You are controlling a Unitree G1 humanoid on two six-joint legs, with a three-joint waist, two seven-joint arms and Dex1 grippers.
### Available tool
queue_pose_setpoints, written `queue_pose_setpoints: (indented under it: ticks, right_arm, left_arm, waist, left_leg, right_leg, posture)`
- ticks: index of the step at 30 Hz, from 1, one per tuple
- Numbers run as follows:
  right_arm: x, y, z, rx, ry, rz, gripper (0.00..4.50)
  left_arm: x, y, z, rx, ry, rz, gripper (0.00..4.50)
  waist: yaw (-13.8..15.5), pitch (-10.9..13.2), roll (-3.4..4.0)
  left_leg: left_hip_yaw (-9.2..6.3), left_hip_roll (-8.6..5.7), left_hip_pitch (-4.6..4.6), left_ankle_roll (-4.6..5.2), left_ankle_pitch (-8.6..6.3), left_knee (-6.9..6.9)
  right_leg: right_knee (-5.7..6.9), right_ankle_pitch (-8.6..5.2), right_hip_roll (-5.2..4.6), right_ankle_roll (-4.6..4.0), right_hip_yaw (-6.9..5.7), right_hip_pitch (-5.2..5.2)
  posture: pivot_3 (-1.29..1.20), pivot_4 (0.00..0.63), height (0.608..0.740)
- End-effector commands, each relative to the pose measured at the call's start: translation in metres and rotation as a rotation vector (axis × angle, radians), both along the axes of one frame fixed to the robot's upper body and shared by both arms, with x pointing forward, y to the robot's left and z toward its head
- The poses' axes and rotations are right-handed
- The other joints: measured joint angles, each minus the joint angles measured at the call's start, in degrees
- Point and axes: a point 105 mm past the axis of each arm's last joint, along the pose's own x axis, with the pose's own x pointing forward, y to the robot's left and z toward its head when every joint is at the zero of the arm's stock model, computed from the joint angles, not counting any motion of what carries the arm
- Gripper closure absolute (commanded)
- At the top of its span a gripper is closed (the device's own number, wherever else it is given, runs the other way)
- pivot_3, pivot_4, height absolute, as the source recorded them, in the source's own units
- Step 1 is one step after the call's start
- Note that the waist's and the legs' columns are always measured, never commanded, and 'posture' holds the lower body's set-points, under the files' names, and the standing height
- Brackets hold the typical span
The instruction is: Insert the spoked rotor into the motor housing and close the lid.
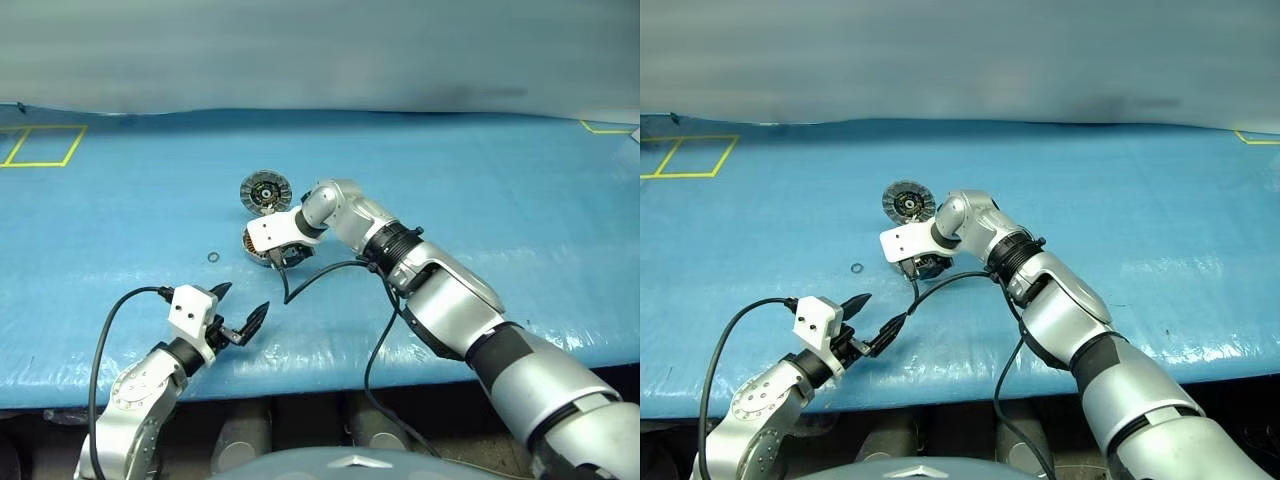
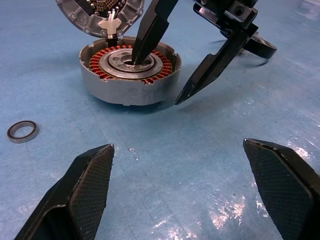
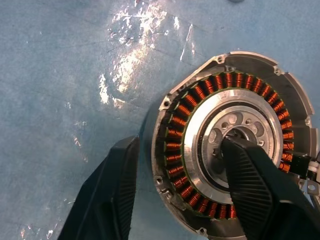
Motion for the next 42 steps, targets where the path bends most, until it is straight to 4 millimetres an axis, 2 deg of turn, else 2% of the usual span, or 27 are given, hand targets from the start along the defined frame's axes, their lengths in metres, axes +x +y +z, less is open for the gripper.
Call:
queue_pose_setpoints:
  ticks: [1,8,14,19,28,42]
  right_arm:
    - [-0.001,0.001,-0.003,-0.003,0.005,0.003,2.53]
    - [-0.003,-0.001,0.0,-0.005,0.021,0.008,2.54]
    - [-0.016,-0.017,-0.001,-0.012,0.062,0.02,2.54]
    - [-0.029,-0.04,-0.009,-0.032,0.107,-0.014,2.54]
    - [-0.048,-0.062,-0.017,-0.056,0.161,-0.06,2.54]
    - [-0.066,-0.076,-0.024,-0.08,0.237,-0.107,2.54]
  left_arm:
    - [0.001,-0.001,0.012,0.005,-0.058,-0.005,0.0]
    - [0.002,0.0,0.012,0.009,-0.058,-0.002,0.0]
    - [0.003,0.003,0.013,0.035,-0.078,0.004,0.0]
    - [0.003,0.005,0.013,0.049,-0.082,0.006,0.0]
    - [0.006,0.004,0.012,0.046,-0.079,-0.008,0.0]
    - [0.01,0.002,0.01,0.049,-0.073,-0.033,0.0]
  waist:
    - [-0.2,0.0,0.01]
    - [-0.3,0.0,0.02]
    - [0.2,0.0,0.01]
    - [0.6,0.0,0.03]
    - [1.5,-0.1,0.02]
    - [1.6,-0.1,-0.01]
  left_leg:
    - [0.0,0.0,0.1,0.0,0.0,-0.01]
    - [0.04,0.03,0.26,-0.02,0.02,-0.04]
    - [0.04,0.02,0.26,-0.03,0.02,-0.19]
    - [0.03,0.02,0.26,-0.03,0.01,-0.26]
    - [0.05,0.01,0.31,-0.03,0.01,-0.15]
    - [0.04,0.01,0.32,-0.04,0.01,-0.12]
  right_leg:
    - [0.0,0.0,0.0,0.0,0.01,0.09]
    - [0.14,-0.04,0.03,-0.07,0.05,0.14]
    - [0.02,-0.04,0.01,-0.06,0.06,0.15]
    - [-0.01,-0.05,0.0,-0.06,0.05,0.15]
    - [-0.03,-0.08,-0.02,-0.08,0.04,0.26]
    - [-0.07,-0.08,-0.04,-0.06,0.02,0.31]
  posture:
    - [0.0,0.15,0.74]
    - [0.0,0.15,0.74]
    - [0.0,0.15,0.74]
    - [0.0,0.15,0.74]
    - [0.0,0.15,0.74]
    - [0.0,0.15,0.74]
